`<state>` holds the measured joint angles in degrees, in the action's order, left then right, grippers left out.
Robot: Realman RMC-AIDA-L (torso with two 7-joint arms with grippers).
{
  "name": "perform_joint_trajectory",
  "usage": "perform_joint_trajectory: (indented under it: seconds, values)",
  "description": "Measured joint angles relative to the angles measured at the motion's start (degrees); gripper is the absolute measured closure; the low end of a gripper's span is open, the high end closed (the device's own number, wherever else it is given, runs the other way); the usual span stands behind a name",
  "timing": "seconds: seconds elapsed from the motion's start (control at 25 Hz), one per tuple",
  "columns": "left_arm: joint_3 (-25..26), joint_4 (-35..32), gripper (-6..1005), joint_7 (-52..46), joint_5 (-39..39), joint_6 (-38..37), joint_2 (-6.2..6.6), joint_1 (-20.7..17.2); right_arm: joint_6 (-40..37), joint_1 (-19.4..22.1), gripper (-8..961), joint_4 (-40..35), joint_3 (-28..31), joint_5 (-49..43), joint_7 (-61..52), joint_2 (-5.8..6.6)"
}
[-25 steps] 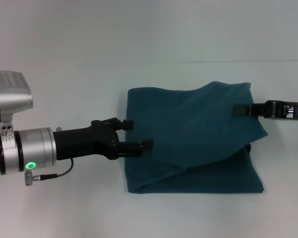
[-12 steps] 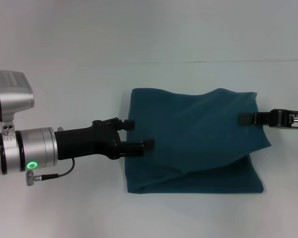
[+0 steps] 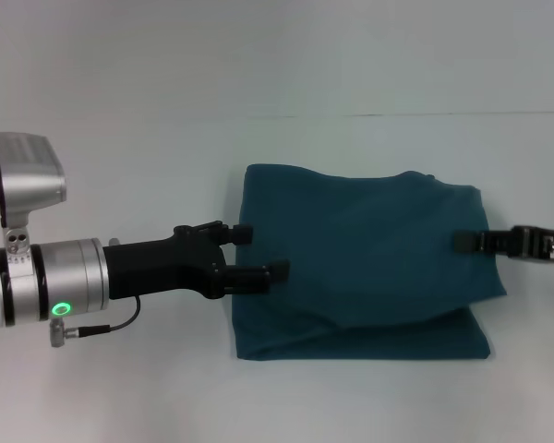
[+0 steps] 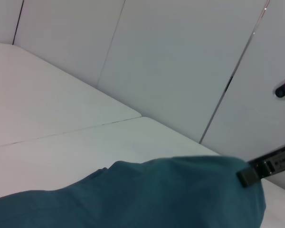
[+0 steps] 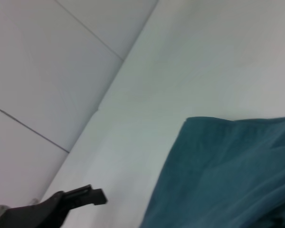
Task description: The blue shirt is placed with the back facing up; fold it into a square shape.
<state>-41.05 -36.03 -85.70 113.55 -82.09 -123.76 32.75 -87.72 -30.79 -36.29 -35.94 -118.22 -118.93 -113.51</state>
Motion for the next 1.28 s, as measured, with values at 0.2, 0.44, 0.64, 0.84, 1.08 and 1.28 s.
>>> perform_joint_trajectory:
  seconds: [0.2,0.44,0.64,0.84,1.08,1.28]
  values:
    - [0.19,0.00,63,0.08,0.00,0.00,0.01,-0.05,3.19,2.90,882,0.09,1.35,0.13,-0.12,0.49]
    - [0.03,-0.07,63,0.13,0.00,0.00,0.01,0.15,7.58,3.62,596,1.25,2.76,-0.05,-2.89,2.24]
    - [0.11,-0.17,62,0.18,0.00,0.00,0.01,0.33,10.54,1.99,398,2.28,2.53,-1.26,-6.10,2.58]
    - [0.20,-0.31,62,0.24,0.00,0.00,0.01,0.38,13.04,-1.47,287,3.82,2.48,-7.40,-10.47,2.40]
    - [0.22,-0.40,63,0.33,0.00,0.05,0.01,0.39,17.56,-4.14,175,6.55,2.45,-8.25,-10.89,2.07]
    - [0.25,-0.44,62,0.41,0.00,0.13,0.01,0.39,20.83,-5.94,143,7.82,2.95,-7.80,-10.91,1.49]
